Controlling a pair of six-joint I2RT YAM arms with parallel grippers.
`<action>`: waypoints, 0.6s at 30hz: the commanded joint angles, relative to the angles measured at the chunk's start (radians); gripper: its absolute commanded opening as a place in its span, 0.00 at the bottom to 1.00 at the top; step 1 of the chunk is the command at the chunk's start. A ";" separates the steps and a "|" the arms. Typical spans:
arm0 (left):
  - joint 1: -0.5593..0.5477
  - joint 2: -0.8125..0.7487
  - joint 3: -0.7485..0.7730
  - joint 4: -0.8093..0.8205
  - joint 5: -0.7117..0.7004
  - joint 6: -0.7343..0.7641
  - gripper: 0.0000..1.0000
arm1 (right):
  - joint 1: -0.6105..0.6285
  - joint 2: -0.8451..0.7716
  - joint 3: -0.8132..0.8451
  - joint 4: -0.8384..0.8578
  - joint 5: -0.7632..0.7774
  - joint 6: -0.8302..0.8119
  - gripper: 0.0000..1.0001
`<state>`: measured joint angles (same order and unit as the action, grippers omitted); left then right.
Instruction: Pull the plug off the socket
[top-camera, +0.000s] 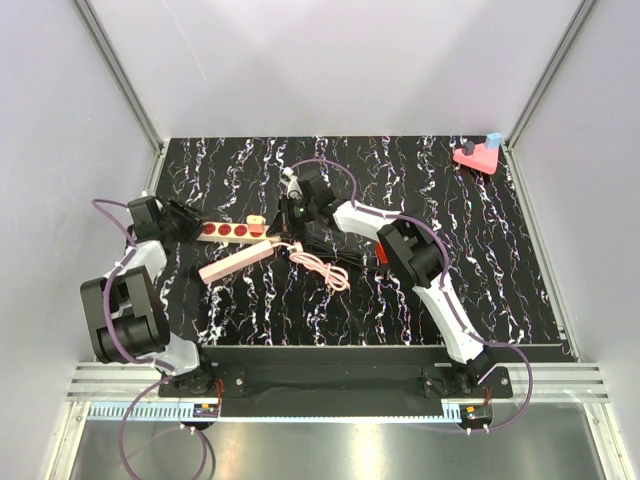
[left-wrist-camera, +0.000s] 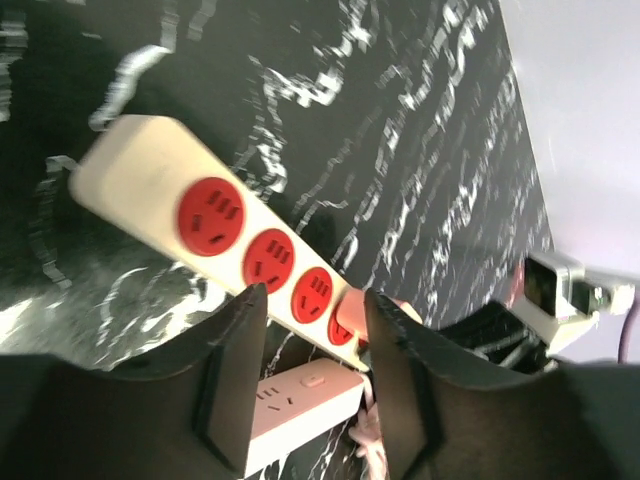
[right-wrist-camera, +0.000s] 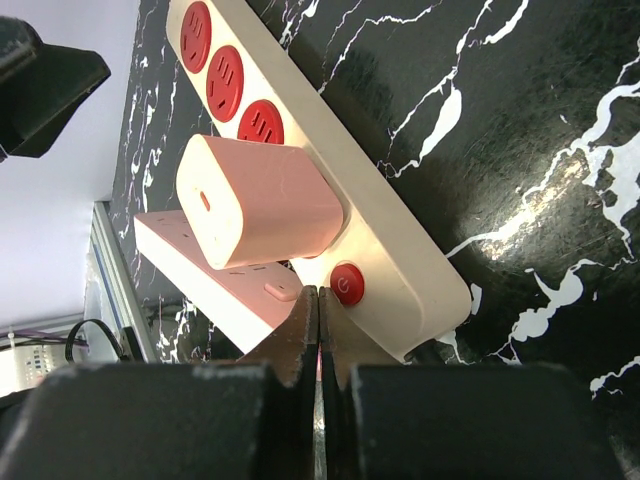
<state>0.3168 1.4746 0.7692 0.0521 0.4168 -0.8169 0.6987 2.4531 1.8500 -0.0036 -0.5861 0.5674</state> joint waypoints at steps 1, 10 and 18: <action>-0.018 0.045 0.045 0.122 0.157 0.053 0.43 | 0.005 0.004 -0.051 -0.107 0.078 -0.031 0.02; -0.042 0.213 0.092 0.247 0.249 0.059 0.31 | 0.005 -0.008 -0.043 -0.128 0.071 -0.034 0.06; -0.082 0.296 0.220 -0.044 0.157 0.226 0.24 | 0.005 -0.011 -0.035 -0.153 0.080 -0.044 0.08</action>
<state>0.2481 1.7660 0.9360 0.0937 0.6086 -0.6800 0.6987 2.4416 1.8393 -0.0193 -0.5785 0.5732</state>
